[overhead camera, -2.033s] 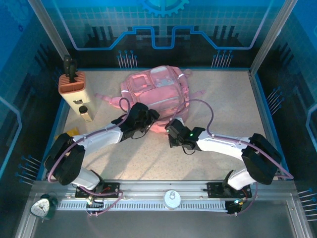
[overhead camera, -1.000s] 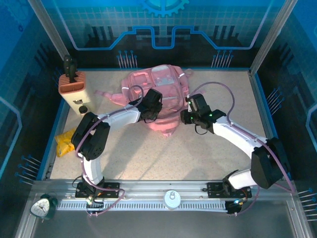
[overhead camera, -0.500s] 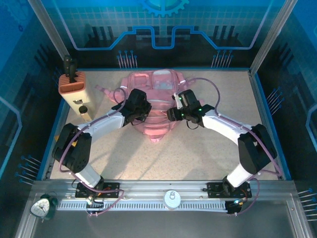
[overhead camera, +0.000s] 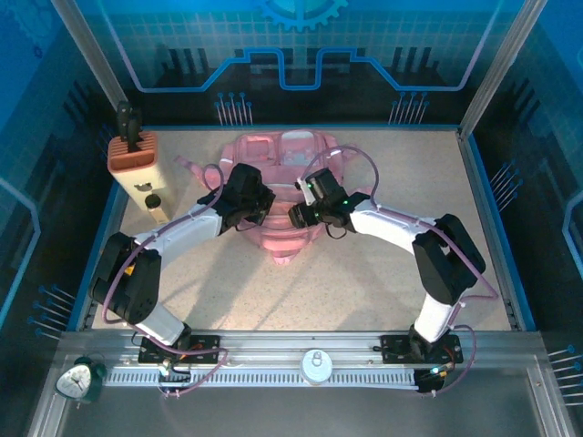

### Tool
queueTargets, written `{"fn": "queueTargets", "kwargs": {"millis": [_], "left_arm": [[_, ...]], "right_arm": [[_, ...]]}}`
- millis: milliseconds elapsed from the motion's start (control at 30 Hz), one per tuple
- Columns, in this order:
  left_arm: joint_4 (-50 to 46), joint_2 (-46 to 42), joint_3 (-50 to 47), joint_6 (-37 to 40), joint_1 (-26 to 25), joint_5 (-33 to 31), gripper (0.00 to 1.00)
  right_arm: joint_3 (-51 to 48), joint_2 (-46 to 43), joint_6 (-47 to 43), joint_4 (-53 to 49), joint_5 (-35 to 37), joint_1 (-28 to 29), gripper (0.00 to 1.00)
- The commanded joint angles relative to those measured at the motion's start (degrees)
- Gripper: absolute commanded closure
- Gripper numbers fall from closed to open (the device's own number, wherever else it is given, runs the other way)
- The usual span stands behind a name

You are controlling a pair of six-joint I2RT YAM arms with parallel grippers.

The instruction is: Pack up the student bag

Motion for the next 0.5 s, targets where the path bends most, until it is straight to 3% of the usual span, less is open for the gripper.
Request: {"fn": "queueTargets", "kwargs": {"millis": [0,167,467], "left_arm": [[2.81,-2.44,0.1,1.07,0.16,2.18,1.0],[2.59,-2.87,0.19,1.45,0.16,2.03,1.0],[1.13,-3.42,0.52,2.22,0.25,1.11,1.0]], "right_arm": [[2.19,1.77,0.77,3.23,-0.95,0.01,0.42],[2.4,2.29,0.64,5.09,-2.12,-0.08,0.53],[0.06,1.56,-1.86,5.62,1.93,0.1,0.75]]}}
